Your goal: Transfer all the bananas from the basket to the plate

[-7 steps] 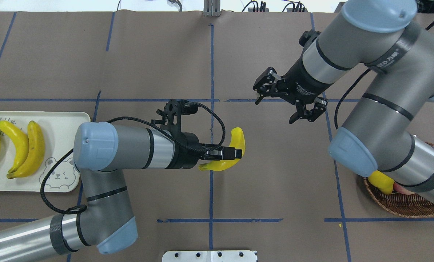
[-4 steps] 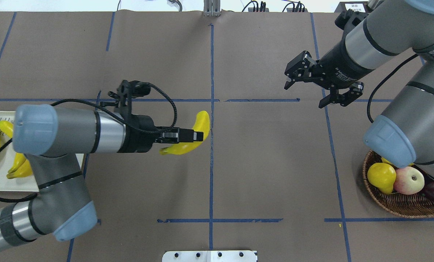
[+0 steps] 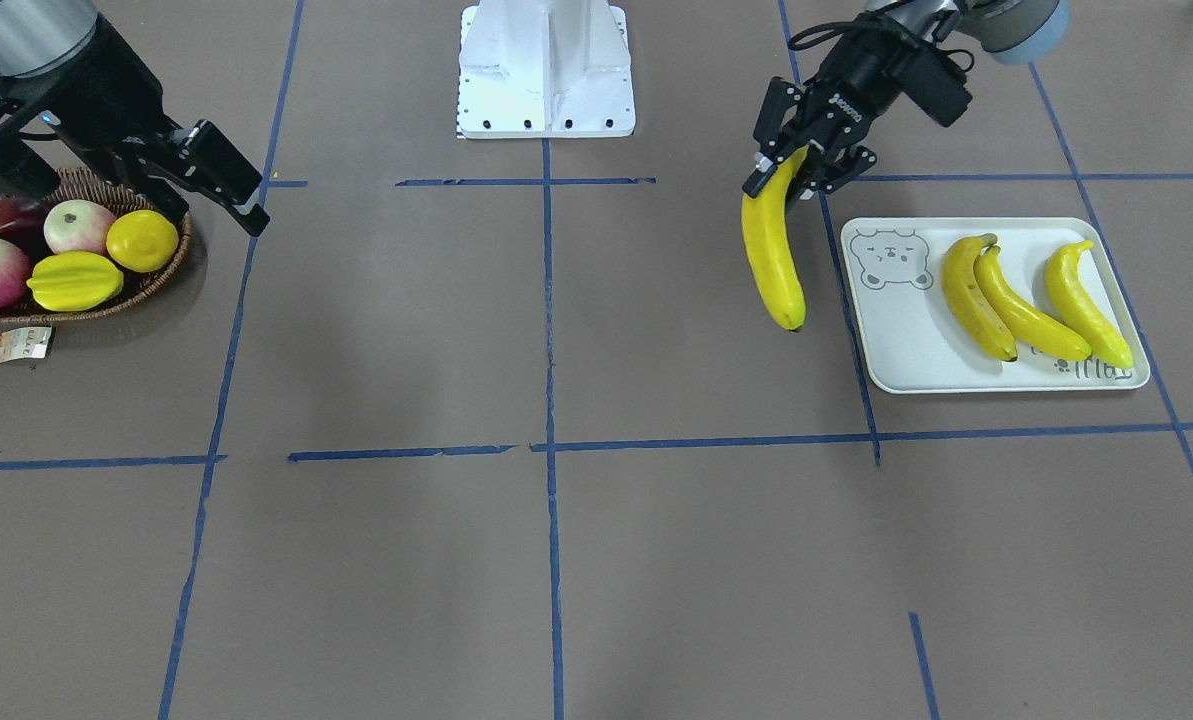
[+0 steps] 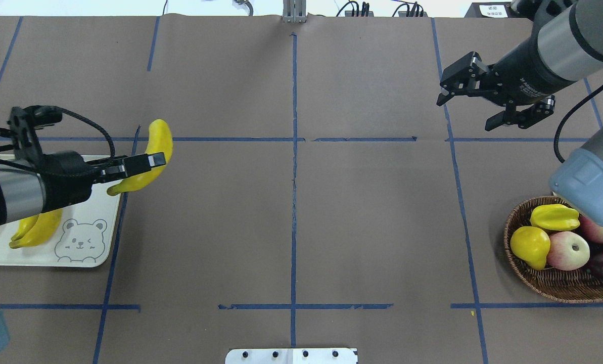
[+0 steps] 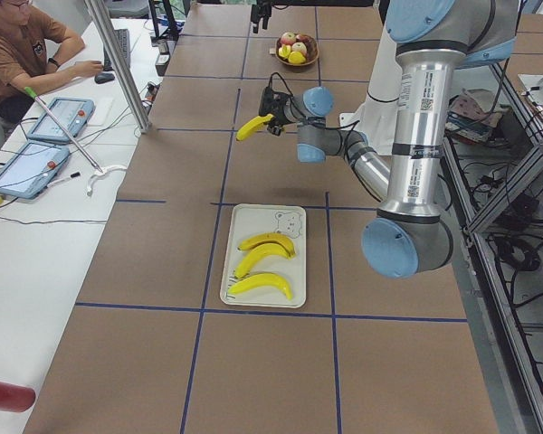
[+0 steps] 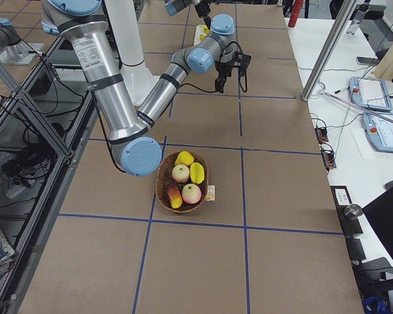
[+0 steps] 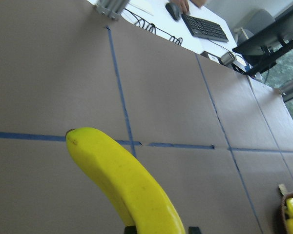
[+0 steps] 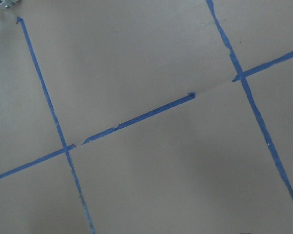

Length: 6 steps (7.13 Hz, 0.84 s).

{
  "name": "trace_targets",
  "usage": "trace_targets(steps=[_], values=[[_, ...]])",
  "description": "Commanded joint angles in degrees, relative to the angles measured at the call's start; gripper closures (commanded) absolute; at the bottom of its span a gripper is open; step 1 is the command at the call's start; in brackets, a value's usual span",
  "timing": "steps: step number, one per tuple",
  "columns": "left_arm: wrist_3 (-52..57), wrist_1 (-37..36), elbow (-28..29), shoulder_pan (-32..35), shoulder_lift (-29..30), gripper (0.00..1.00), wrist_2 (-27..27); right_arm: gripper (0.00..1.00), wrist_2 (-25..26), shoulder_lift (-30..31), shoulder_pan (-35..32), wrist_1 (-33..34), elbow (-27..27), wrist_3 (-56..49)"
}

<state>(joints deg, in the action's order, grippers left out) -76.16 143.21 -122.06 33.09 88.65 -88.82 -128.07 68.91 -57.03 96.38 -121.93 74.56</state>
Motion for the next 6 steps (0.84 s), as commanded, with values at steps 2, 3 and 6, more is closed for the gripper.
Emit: trace_targets(steps=[2,3,6], values=[[0.1,-10.6,-2.8,-1.6,-10.4,1.00,15.6,0.00,1.5,5.1,-3.6,0.0,-0.8,-10.0],[0.0,-14.6,-2.2,-2.1,-11.0,1.00,15.3,0.00,1.5,5.3,-3.5,0.0,-0.6,-10.1],[-2.5,-16.6,3.6,-8.6,-10.5,1.00,15.2,0.00,1.7,5.4,-3.5,-0.1,-0.7,-10.1]])
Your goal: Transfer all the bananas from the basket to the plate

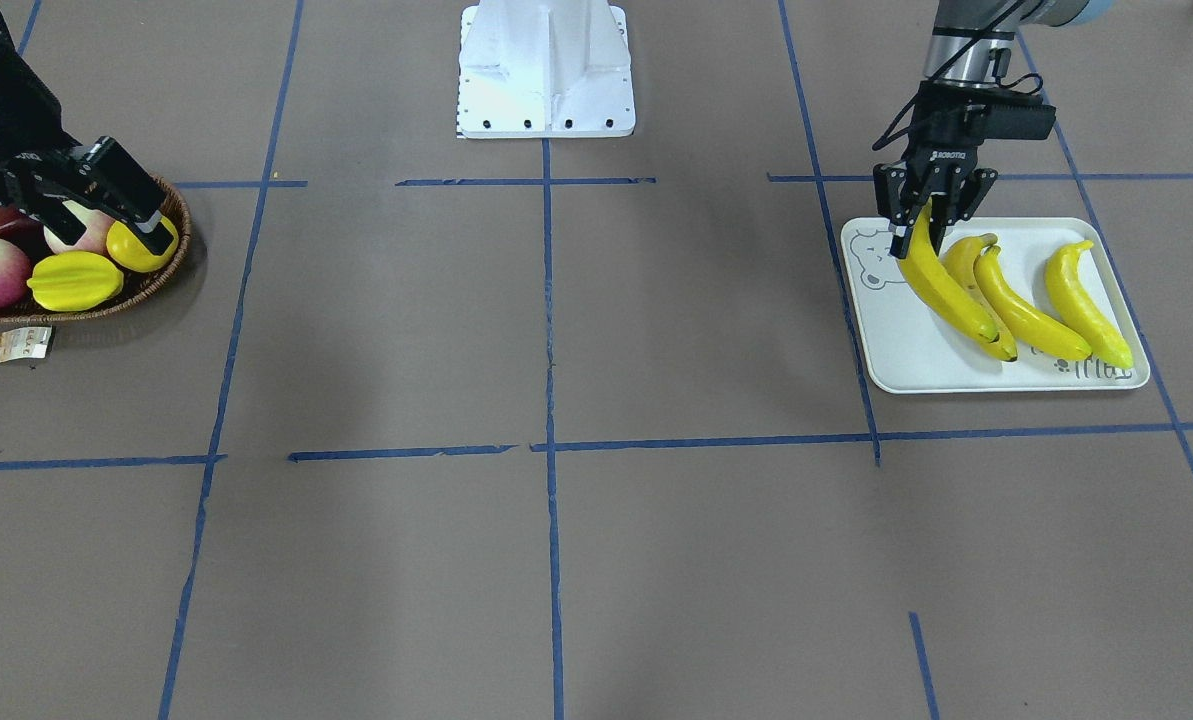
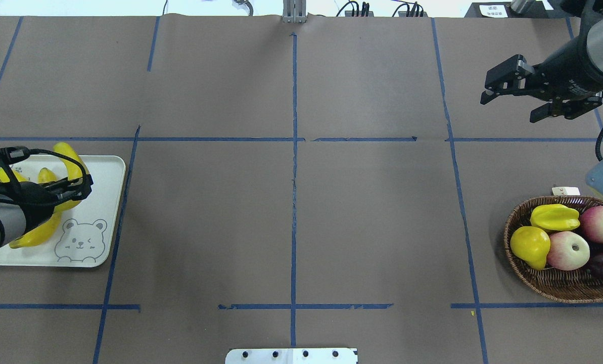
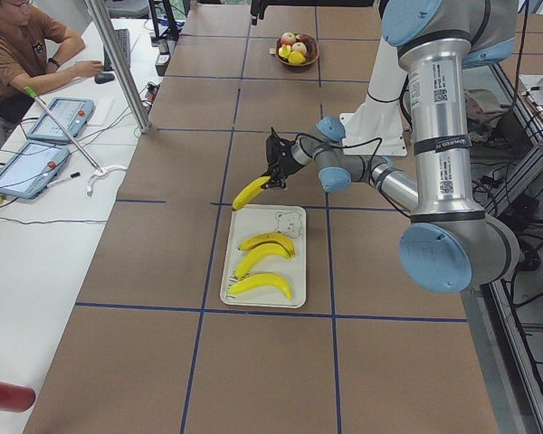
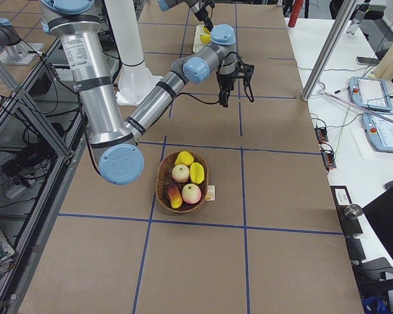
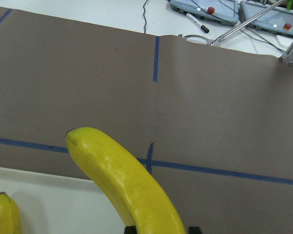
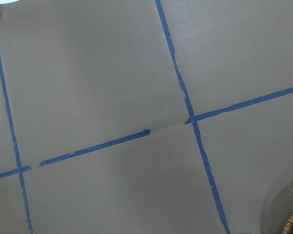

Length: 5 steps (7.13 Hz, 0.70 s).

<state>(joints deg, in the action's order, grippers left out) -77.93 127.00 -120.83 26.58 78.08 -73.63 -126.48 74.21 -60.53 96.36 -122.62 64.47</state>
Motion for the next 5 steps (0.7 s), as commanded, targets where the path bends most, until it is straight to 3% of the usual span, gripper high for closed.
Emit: trace_targets(steps=[1,5], values=[[-0.7,-0.4,3.4,-2.2,0.1,1.00,-0.2,0.00,0.4,0.1,0.0,0.1,0.0,0.0],[-0.3,0.3,7.8,-2.2,0.7,0.97,-0.3,0.00,0.5,0.1,0.0,0.0,-0.1,0.0]])
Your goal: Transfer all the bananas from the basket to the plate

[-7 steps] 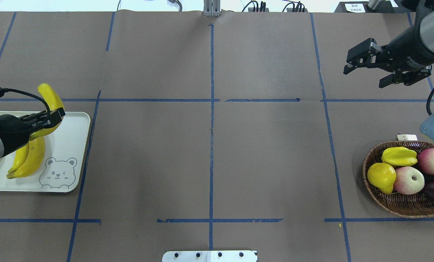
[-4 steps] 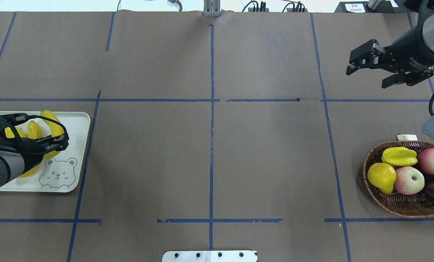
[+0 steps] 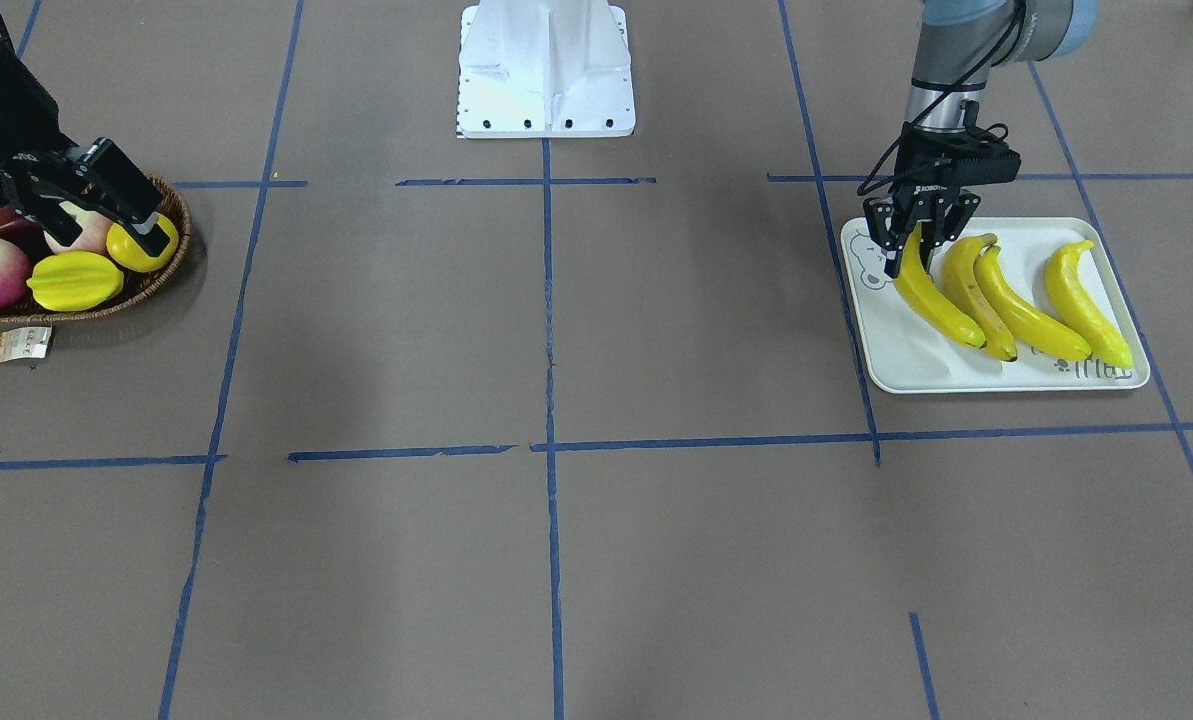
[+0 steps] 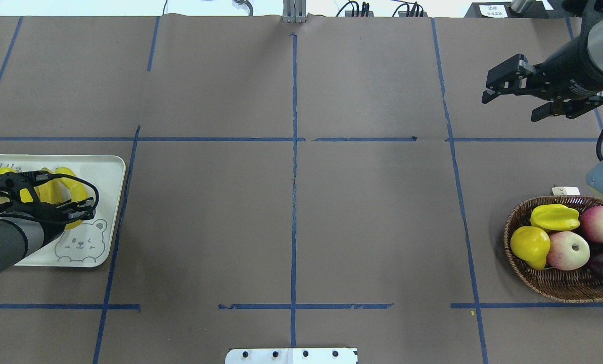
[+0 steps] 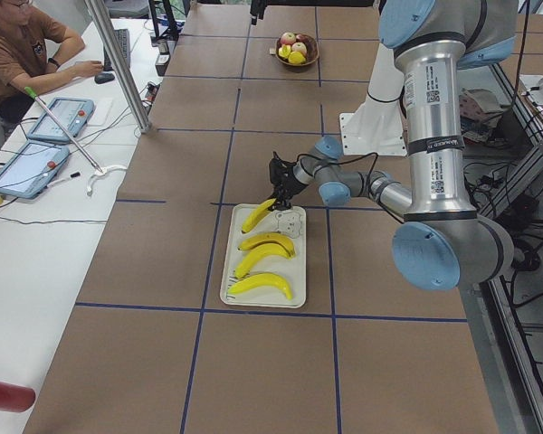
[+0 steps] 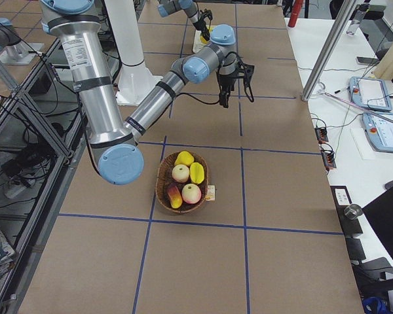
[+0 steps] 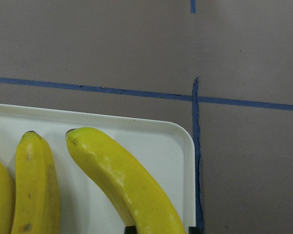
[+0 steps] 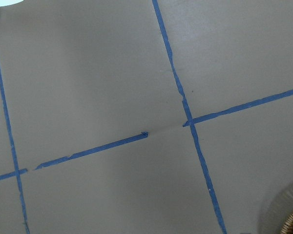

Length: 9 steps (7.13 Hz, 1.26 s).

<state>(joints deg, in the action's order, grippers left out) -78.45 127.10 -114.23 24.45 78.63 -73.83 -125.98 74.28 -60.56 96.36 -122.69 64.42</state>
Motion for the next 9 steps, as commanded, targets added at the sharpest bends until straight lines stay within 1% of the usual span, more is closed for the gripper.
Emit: trace_targets(steps=[1,2,3,4,5,6,7,8,9], values=[[-0.1,0.2,1.1,0.0,0.2,0.31,-0.1,0.00,0.1,0.0,0.0,0.0,0.0,0.0],[-0.1,0.2,0.7,0.1,0.0,0.01,0.2,0.00,0.3,0.0,0.0,0.0,-0.1,0.0],[0.0,0.2,0.3,0.2,-0.2,0.01,-0.1,0.00,0.3,0.0,0.0,0.1,-0.1,0.0],[0.4,0.0,-1.3,0.3,-0.5,0.01,-0.5,0.00,0.3,0.0,-0.1,0.0,0.0,0.0],[0.9,-0.7,-4.2,0.9,-1.3,0.01,-5.6,0.00,0.4,0.1,-0.6,0.0,0.0,-0.9],[5.8,-5.7,-9.4,4.3,-4.0,0.01,-10.8,0.00,1.5,2.2,-1.2,0.1,-0.1,-6.4],[15.6,-16.1,-14.1,10.9,-3.9,0.00,-15.5,0.00,2.9,5.7,-1.7,0.1,-1.0,-12.3],[25.2,-22.6,-16.3,17.1,-3.7,0.00,-19.6,0.00,3.1,9.4,-4.1,-0.1,-1.1,-21.6],[33.5,-23.4,-15.8,23.6,-4.1,0.00,-26.7,0.00,3.1,12.6,-8.1,0.0,0.0,-33.7]])
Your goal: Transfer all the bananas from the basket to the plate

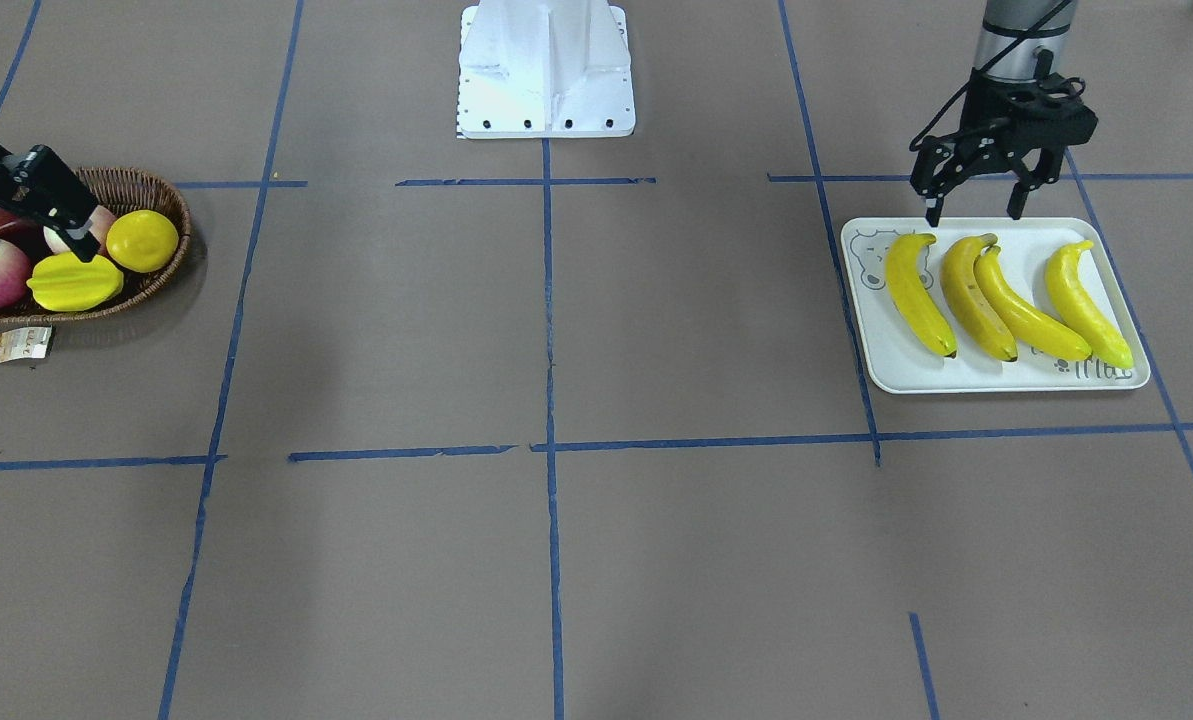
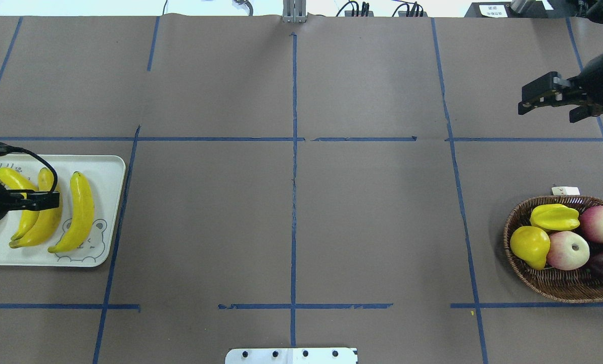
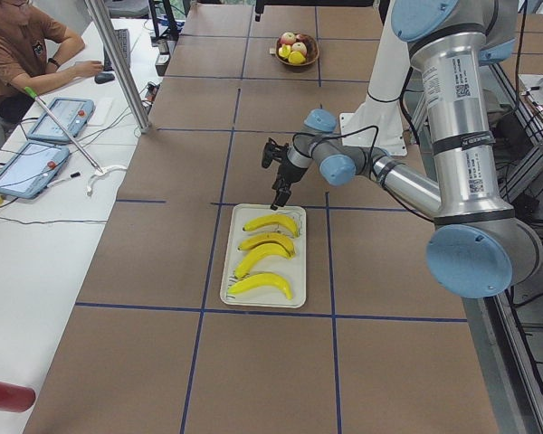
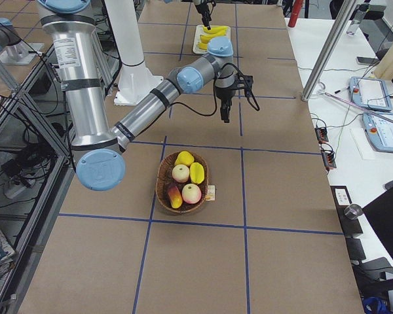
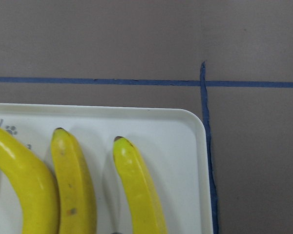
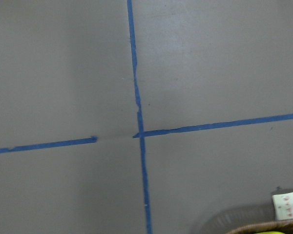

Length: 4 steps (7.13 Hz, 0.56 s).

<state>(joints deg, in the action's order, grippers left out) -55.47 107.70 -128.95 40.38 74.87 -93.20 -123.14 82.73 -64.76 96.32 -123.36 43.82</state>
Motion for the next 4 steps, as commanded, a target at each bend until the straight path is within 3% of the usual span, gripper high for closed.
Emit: trace_targets(steps=[1,3,4], values=[[21.6,-6.3,-0.2,17.2,-0.3,0.00,-15.4,0.00,-0.5,5.6,-8.8,0.0,3.6,-23.0],[41.8,-14.6,7.3,34.3,2.5,0.00,-26.1,0.00,-4.8,7.8,-16.6,-0.2,10.6,-35.9],[51.2,-15.1,15.7,41.7,5.3,0.00,-29.9,0.00,-8.6,8.3,-22.1,-0.3,15.2,-44.3]])
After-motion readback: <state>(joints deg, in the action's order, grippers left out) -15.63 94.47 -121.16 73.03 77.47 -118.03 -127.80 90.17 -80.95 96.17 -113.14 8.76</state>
